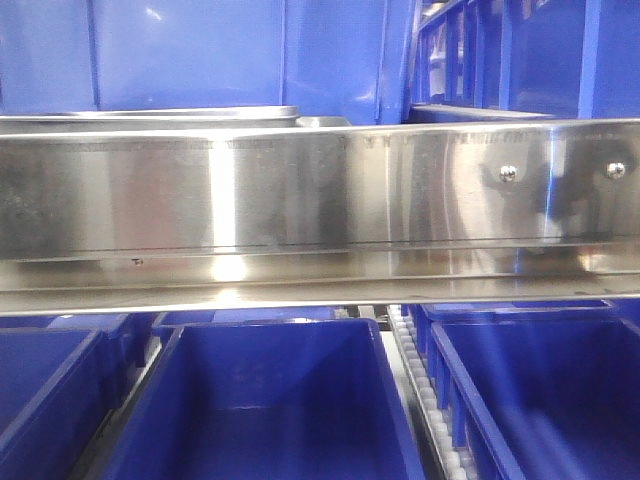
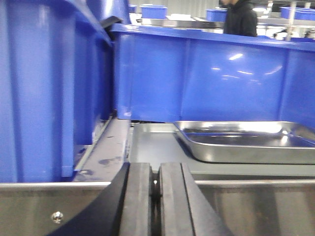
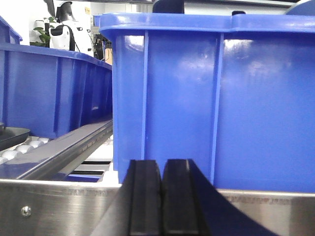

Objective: Stack silver trays without gaps

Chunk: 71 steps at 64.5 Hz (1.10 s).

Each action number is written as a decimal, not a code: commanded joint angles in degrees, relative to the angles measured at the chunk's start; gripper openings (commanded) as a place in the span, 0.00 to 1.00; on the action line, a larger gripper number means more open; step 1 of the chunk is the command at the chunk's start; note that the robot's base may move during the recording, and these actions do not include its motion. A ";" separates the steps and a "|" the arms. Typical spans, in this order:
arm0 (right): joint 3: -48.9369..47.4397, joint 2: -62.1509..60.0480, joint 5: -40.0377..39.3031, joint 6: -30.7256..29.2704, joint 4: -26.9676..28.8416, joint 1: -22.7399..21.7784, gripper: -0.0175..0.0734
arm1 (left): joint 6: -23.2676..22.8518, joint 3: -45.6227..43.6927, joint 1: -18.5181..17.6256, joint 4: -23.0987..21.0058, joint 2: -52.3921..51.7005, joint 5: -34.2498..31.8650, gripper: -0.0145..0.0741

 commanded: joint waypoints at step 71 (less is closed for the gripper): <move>-0.03 -0.40 -1.66 -0.13 -0.10 0.07 0.11 | -0.44 -0.13 0.23 0.32 -0.31 -0.84 0.17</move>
